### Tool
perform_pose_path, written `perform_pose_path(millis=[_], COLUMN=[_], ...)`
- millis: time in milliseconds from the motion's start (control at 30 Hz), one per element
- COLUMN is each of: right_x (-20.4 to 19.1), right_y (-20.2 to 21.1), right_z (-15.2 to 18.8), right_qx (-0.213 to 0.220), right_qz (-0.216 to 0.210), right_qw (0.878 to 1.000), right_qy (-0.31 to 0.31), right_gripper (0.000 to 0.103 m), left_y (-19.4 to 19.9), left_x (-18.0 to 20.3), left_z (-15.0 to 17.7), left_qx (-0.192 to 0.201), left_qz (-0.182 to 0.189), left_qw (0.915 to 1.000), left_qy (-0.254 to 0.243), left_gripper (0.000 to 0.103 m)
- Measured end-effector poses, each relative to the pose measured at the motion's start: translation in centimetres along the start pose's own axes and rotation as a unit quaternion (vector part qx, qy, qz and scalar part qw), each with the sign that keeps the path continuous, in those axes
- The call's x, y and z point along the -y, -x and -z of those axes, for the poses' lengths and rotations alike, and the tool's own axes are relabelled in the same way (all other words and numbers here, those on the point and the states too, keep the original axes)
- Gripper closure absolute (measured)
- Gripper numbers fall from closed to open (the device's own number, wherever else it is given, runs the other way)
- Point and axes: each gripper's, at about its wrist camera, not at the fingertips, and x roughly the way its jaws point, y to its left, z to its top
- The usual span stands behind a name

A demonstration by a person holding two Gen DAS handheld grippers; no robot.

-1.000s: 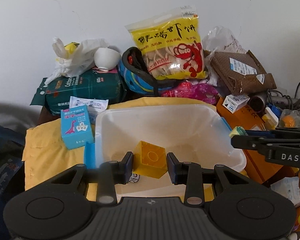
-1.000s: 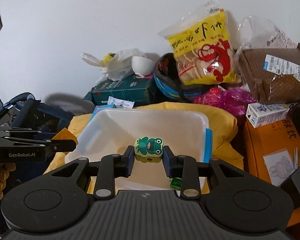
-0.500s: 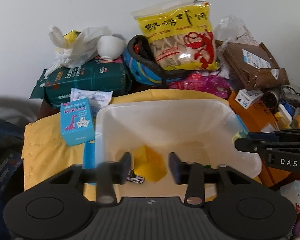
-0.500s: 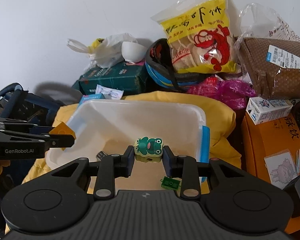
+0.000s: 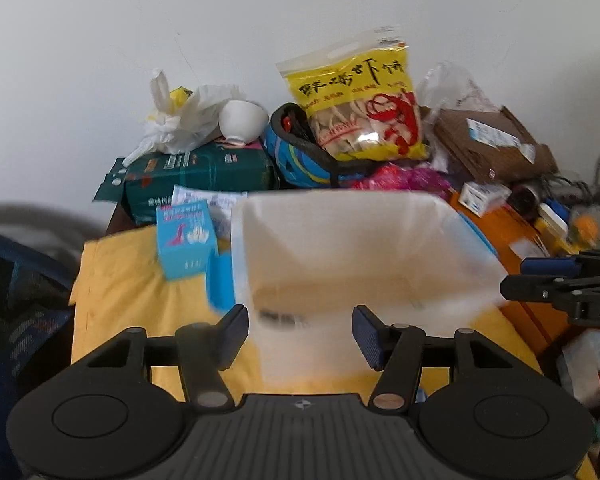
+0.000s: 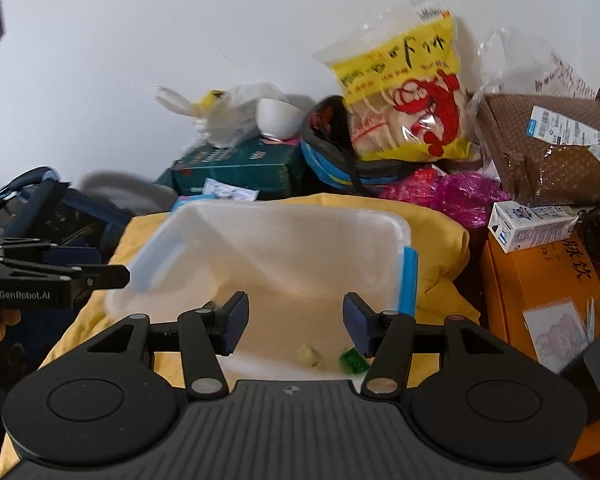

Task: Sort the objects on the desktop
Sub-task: 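Grasp the blue Lego brick with the left tool while the right tool grasps the beige figure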

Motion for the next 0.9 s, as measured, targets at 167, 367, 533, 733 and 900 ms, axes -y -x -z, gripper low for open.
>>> perform_pose_path(millis=[167,367,533,733,900], right_x=[-1.2,-3.4,-4.4,-4.3,-3.9], right_y=[2.8,3.1,2.4,1.1,0.6], right_z=[7.5,15.5,17.6,18.3,18.6], right_qx=[-0.01,-0.072,-0.083,-0.09,-0.098], right_qz=[-0.001,-0.003,0.012,0.021,0.028], right_qw=[1.0,0.997,0.996,0.996,0.995], right_qy=[0.015,0.025,0.026,0.011,-0.001], right_gripper=[0.046,0.058,0.058,0.058,0.058], left_y=[3.2,4.4,3.5,3.5,3.0], left_x=[0.8,2.8,3.4,4.7,4.9], left_z=[7.9,15.9,18.6,18.0,18.8], left_qx=[-0.001,-0.022,-0.037,-0.024,-0.042], left_qz=[0.016,0.059,0.059,0.067,0.062], left_qw=[0.9999,0.9971,0.9963,0.9958,0.9954], left_qy=[0.006,-0.043,-0.051,-0.057,-0.061], left_gripper=[0.042,0.042,0.04,0.041,0.041])
